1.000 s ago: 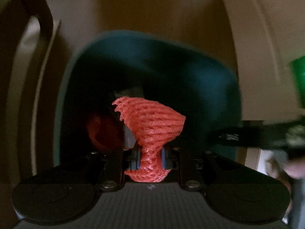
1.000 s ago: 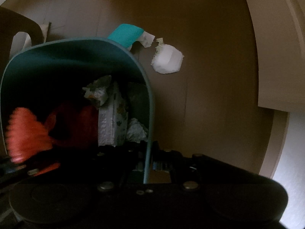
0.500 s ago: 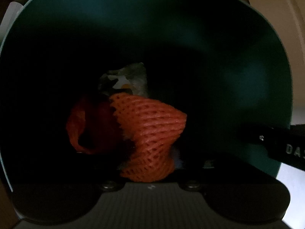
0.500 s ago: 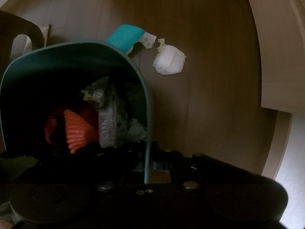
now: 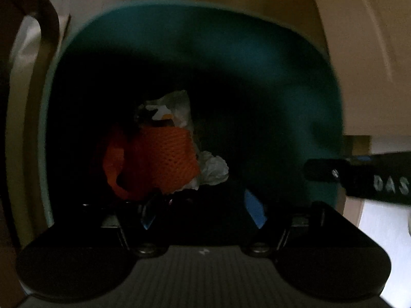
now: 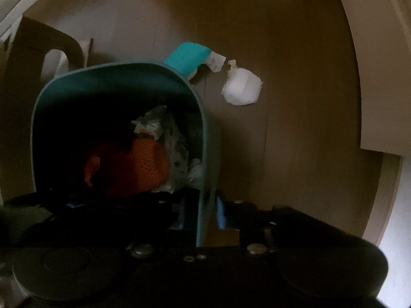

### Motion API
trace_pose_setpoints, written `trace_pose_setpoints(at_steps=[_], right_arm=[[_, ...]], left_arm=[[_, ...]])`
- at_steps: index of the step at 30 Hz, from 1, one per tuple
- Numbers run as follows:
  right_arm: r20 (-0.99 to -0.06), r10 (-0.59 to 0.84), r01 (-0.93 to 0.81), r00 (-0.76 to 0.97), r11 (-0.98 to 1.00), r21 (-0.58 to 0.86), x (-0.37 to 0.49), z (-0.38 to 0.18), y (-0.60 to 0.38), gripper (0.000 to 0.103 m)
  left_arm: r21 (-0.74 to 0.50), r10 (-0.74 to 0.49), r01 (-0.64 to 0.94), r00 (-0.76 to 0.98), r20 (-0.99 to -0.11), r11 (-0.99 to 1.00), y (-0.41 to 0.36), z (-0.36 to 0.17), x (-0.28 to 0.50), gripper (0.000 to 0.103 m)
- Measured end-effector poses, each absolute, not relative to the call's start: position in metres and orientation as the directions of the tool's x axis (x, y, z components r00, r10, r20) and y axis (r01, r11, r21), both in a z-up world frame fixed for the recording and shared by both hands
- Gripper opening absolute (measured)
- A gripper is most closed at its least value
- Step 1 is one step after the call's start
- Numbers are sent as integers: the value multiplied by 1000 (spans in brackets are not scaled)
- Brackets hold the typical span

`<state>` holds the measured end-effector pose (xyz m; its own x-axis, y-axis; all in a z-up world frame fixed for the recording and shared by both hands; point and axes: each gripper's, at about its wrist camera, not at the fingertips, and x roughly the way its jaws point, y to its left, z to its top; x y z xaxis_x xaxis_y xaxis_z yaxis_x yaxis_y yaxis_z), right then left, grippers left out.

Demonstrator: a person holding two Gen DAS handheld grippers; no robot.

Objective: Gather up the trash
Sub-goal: 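Carry the red mesh sleeve over the bin and open the left tool, then grasp the green bin rim with the left tool while the right tool releases the bin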

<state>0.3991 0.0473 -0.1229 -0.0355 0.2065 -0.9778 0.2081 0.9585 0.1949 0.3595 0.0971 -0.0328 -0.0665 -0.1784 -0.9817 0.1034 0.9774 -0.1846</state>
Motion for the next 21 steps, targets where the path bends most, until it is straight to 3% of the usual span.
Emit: trace_pose_setpoints(at_steps=[6, 9, 11, 15, 21], right_arm=[[-969, 245, 193, 16, 951, 243, 390, -98, 40, 44], [-965, 259, 186, 44, 947, 263, 385, -88, 35, 56], [-965, 256, 182, 58, 948, 263, 383, -83, 32, 64], [-966, 245, 178, 78, 950, 256, 379, -77, 26, 70], [-971, 225, 209, 77, 949, 236, 377, -83, 12, 71]], left_arm=[[-175, -177, 82, 21, -984, 981, 123, 8, 351, 70], [-84, -96, 100, 123, -988, 991, 137, 28, 346, 80], [-22, -40, 97, 184, -982, 995, 148, 36, 345, 81], [17, 7, 49, 191, -982, 999, 173, 17, 358, 81], [46, 37, 77, 110, -993, 996, 176, -44, 377, 80]])
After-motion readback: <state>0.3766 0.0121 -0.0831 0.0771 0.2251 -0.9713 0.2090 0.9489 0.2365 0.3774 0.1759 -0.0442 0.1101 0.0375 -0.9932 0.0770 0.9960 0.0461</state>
